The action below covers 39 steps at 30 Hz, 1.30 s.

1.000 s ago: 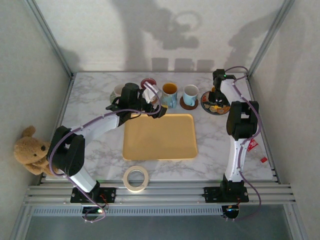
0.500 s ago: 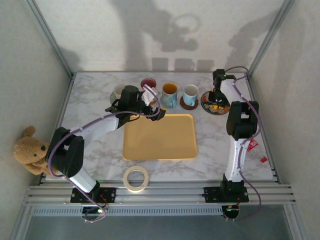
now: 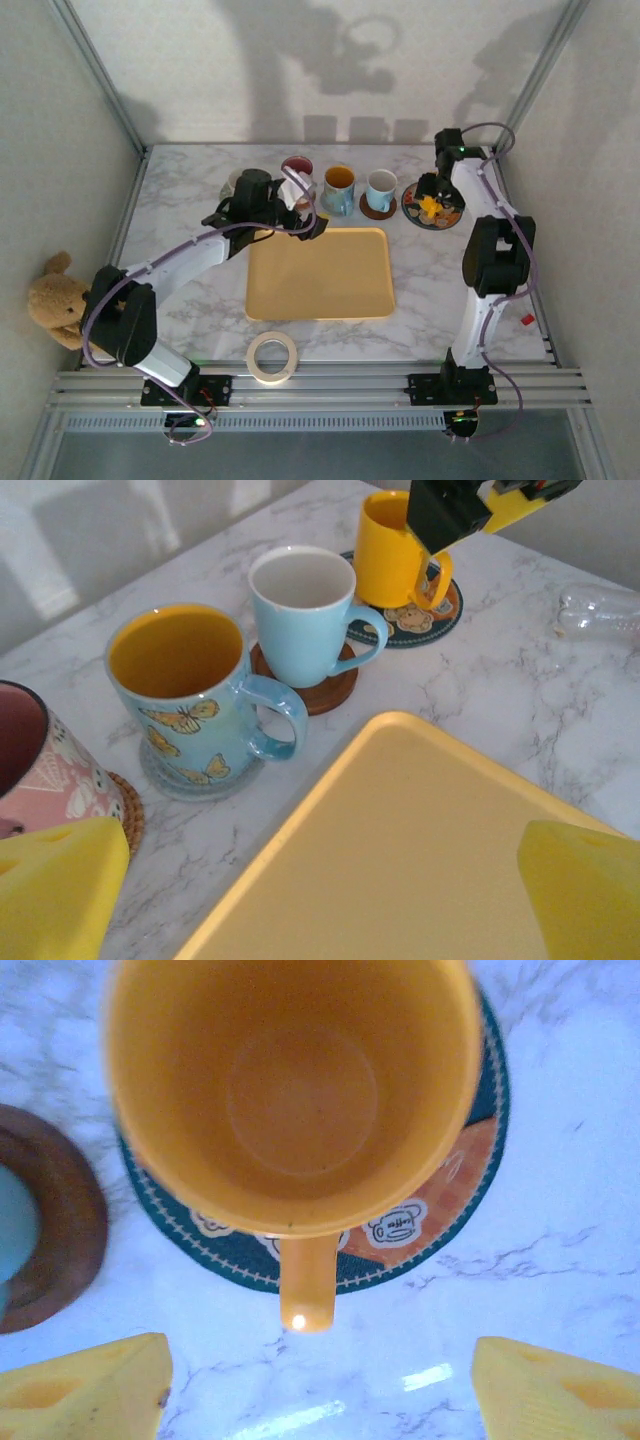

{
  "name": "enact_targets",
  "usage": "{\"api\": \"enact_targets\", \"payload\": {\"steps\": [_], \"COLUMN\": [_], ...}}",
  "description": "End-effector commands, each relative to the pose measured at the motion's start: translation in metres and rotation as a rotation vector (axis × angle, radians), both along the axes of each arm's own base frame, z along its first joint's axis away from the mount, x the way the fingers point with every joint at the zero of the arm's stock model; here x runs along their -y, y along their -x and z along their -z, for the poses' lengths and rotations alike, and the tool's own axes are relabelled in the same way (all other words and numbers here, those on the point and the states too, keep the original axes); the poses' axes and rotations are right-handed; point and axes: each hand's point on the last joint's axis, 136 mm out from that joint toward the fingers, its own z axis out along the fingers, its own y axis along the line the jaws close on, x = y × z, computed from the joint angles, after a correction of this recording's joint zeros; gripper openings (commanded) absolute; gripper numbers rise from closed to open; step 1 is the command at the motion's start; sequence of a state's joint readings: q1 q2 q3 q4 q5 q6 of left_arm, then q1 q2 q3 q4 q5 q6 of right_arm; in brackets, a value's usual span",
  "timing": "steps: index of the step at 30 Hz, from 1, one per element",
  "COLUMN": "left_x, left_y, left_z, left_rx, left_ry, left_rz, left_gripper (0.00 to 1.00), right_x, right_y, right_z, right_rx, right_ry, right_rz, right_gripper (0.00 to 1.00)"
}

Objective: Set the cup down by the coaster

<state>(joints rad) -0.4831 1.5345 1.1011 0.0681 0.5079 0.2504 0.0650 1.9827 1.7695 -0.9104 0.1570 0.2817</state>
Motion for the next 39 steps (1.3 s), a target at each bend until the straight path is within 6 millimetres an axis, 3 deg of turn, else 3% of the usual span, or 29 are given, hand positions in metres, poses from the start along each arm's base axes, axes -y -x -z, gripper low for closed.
{"api": "enact_targets", "payload": {"steps": [1,6,12,15,18,24,31,39], "left_x": [-0.004,-0.013,-0.027,-0.045,-0.073,-0.145,-0.240,-0.279], "left_y": [0.001,-0.003,-0.004,0.000,0.006,0.010,0.028,0.037], "left_z": [-0.040,-0.083,-0.138,-0.160,-0.170,-0.127,-0.058,0.012], "left_rx": [0.088,0.157,0.232,0.298,0.359,0.378,0.370,0.331], "left_ry": [0.023,0.071,0.176,0.226,0.256,0.191,0.255,0.199], "left_rz": [-0.029,-0.097,-0.191,-0.277,-0.402,-0.726,-1.081,-1.256], "left_gripper": [1.00,1.00,1.00,1.00,1.00,1.00,1.00,1.00], "right_x": [0.002,-0.007,-0.014,-0.020,-0.022,-0.023,-0.017,-0.006], "right_y": [0.003,0.011,0.026,0.039,0.052,0.073,0.093,0.095], "right_z": [-0.042,-0.095,-0.155,-0.181,-0.194,-0.182,-0.142,-0.077], "right_rx": [0.120,0.281,0.440,0.577,0.695,0.862,0.990,0.928], "right_ry": [-0.007,-0.044,-0.049,-0.067,-0.073,-0.049,-0.027,0.004], "right_rz": [0.005,-0.052,-0.145,-0.182,-0.203,-0.240,-0.221,-0.159], "right_gripper": [0.84,0.99,0.99,0.99,0.99,0.99,0.99,0.99]}}
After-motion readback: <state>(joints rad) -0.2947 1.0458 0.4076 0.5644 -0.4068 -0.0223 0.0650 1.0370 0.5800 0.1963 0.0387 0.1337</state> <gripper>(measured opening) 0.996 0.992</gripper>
